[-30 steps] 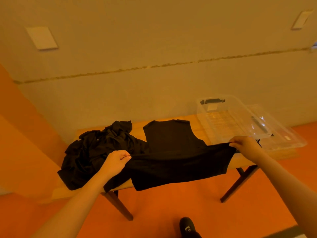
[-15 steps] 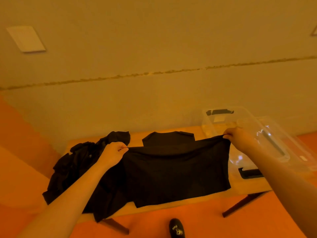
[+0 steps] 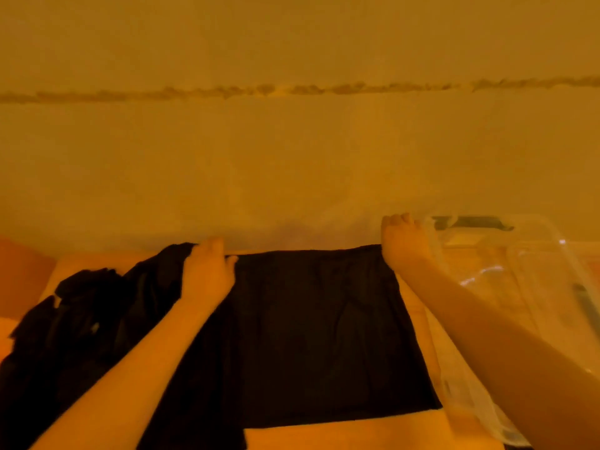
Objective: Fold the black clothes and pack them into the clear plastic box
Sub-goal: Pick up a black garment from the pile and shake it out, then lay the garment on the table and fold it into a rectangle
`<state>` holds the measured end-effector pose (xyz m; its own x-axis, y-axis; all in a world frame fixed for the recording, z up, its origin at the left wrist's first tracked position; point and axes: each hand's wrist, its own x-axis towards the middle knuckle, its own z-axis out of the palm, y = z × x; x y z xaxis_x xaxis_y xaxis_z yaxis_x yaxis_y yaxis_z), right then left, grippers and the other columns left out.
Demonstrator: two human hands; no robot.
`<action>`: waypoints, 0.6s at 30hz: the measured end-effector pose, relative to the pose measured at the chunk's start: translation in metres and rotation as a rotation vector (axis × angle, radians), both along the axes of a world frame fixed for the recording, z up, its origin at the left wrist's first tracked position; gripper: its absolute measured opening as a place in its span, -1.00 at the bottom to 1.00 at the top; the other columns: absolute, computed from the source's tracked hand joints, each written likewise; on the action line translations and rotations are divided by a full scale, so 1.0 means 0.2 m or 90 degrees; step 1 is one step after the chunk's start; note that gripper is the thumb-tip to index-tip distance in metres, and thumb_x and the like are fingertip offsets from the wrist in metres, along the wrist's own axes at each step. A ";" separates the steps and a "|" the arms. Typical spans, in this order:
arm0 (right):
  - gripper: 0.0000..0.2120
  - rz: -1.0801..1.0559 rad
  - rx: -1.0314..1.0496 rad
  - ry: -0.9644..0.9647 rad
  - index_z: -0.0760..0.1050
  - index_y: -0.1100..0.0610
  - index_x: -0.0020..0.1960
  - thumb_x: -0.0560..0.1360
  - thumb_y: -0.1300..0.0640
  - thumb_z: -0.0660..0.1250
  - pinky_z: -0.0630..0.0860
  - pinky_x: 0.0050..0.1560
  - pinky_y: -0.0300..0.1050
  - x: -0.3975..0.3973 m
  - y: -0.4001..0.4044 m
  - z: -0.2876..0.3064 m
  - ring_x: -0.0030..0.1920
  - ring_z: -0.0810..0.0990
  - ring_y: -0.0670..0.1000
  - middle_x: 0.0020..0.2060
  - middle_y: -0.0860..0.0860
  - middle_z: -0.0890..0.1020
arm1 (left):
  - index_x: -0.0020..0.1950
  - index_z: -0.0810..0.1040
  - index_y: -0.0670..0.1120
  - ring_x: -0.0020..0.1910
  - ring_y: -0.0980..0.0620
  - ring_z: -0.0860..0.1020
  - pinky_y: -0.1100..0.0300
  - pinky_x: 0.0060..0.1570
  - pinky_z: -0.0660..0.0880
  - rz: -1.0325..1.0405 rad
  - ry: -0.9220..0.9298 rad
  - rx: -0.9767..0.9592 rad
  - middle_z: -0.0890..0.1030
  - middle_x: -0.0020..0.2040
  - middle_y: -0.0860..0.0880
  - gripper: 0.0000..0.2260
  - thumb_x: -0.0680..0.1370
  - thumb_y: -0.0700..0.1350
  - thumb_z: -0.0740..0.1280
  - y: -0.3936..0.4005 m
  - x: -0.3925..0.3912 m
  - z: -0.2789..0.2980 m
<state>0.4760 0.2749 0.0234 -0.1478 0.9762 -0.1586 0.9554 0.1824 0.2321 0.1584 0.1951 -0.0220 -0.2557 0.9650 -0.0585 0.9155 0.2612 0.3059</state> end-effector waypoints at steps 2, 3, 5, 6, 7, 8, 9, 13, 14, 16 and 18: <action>-0.66 -0.008 -0.010 0.155 0.33 0.28 0.32 0.56 0.24 0.13 0.35 0.21 0.05 -0.11 -0.09 -0.15 0.27 0.40 0.20 0.25 0.21 0.44 | 0.27 0.46 -0.18 0.26 -0.22 0.45 -0.08 0.21 0.42 -0.082 0.014 0.003 0.50 0.25 -0.20 -0.64 0.52 -0.06 0.32 -0.13 0.18 -0.09; -0.60 -0.014 -0.046 0.199 0.25 0.26 0.40 0.59 0.16 0.11 0.30 0.30 0.01 -0.17 -0.16 -0.21 0.36 0.33 0.17 0.35 0.18 0.36 | 0.33 0.44 -0.14 0.33 -0.18 0.40 -0.06 0.28 0.35 -0.118 0.029 -0.014 0.45 0.34 -0.17 -0.60 0.52 -0.03 0.31 -0.22 0.26 -0.14; -0.46 -0.019 -0.132 0.218 0.03 0.16 0.51 0.61 -0.02 0.07 0.09 0.45 -0.04 -0.22 -0.33 -0.36 0.50 0.06 0.08 0.50 0.10 0.11 | 0.37 0.39 -0.09 0.39 -0.14 0.34 -0.03 0.29 0.27 -0.172 0.043 -0.079 0.39 0.39 -0.14 -0.55 0.54 0.07 0.17 -0.38 0.36 -0.24; -0.42 -0.023 -0.168 0.219 -0.05 0.12 0.52 0.60 -0.08 0.05 0.00 0.47 -0.03 -0.21 -0.40 -0.42 0.51 -0.05 0.06 0.52 0.07 0.01 | 0.39 0.35 -0.08 0.40 -0.13 0.31 -0.04 0.27 0.26 -0.185 0.051 -0.119 0.39 0.39 -0.14 -0.52 0.55 0.12 0.07 -0.45 0.38 -0.29; -0.39 -0.028 -0.189 0.219 -0.09 0.10 0.52 0.60 -0.12 0.02 -0.06 0.47 -0.02 -0.18 -0.46 -0.47 0.51 -0.11 0.05 0.52 0.05 -0.06 | 0.40 0.31 -0.08 0.41 -0.13 0.27 -0.06 0.27 0.26 -0.183 0.067 -0.156 0.37 0.40 -0.14 -0.50 0.56 0.14 -0.03 -0.51 0.37 -0.33; -0.38 -0.028 -0.194 0.217 -0.11 0.09 0.52 0.59 -0.16 -0.03 -0.10 0.47 -0.01 -0.13 -0.51 -0.52 0.51 -0.15 0.04 0.52 0.05 -0.08 | 0.42 0.26 -0.08 0.42 -0.12 0.23 -0.08 0.28 0.25 -0.171 0.078 -0.181 0.35 0.41 -0.15 -0.48 0.58 0.16 -0.10 -0.55 0.34 -0.36; -0.36 -0.031 -0.185 0.212 -0.11 0.10 0.52 0.56 -0.21 -0.13 -0.12 0.47 -0.01 -0.07 -0.55 -0.56 0.51 -0.16 0.03 0.52 0.05 -0.07 | 0.43 0.24 -0.09 0.42 -0.13 0.21 -0.10 0.28 0.24 -0.160 0.087 -0.179 0.34 0.42 -0.15 -0.47 0.58 0.17 -0.11 -0.57 0.31 -0.37; -0.26 -0.025 -0.134 0.190 0.05 0.13 0.50 0.45 -0.22 -0.30 -0.05 0.45 0.01 0.11 -0.58 -0.66 0.47 -0.08 -0.03 0.50 0.07 0.09 | 0.45 0.25 -0.08 0.43 -0.14 0.19 -0.13 0.32 0.19 -0.151 0.142 -0.172 0.30 0.44 -0.16 -0.46 0.54 0.15 -0.03 -0.62 0.18 -0.34; -0.27 -0.025 -0.129 0.193 0.08 0.14 0.50 0.46 -0.22 -0.28 -0.03 0.45 0.03 0.12 -0.58 -0.66 0.47 -0.05 -0.02 0.50 0.07 0.11 | 0.45 0.25 -0.08 0.43 -0.14 0.17 -0.13 0.35 0.17 -0.153 0.161 -0.177 0.29 0.44 -0.15 -0.46 0.57 0.17 -0.09 -0.65 0.15 -0.32; -0.30 -0.027 -0.124 0.198 0.06 0.14 0.50 0.51 -0.23 -0.27 -0.03 0.46 0.05 0.13 -0.57 -0.66 0.48 -0.06 0.00 0.50 0.07 0.09 | 0.45 0.24 -0.08 0.42 -0.13 0.18 -0.09 0.34 0.18 -0.151 0.185 -0.199 0.30 0.44 -0.14 -0.41 0.59 0.18 -0.26 -0.72 0.07 -0.30; -0.35 -0.035 -0.134 0.187 -0.03 0.13 0.51 0.56 -0.24 -0.28 -0.06 0.49 0.07 0.12 -0.58 -0.64 0.48 -0.14 -0.01 0.51 0.06 0.01 | 0.44 0.24 -0.08 0.41 -0.10 0.20 -0.04 0.27 0.29 -0.143 0.181 -0.215 0.34 0.42 -0.14 -0.39 0.58 0.17 -0.31 -0.79 -0.02 -0.31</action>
<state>0.5006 0.1598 -0.1052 -0.1649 0.9346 -0.3152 0.9855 0.1434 -0.0905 0.1541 0.0373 -0.0835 -0.0957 0.9370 -0.3361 0.9954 0.0899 -0.0327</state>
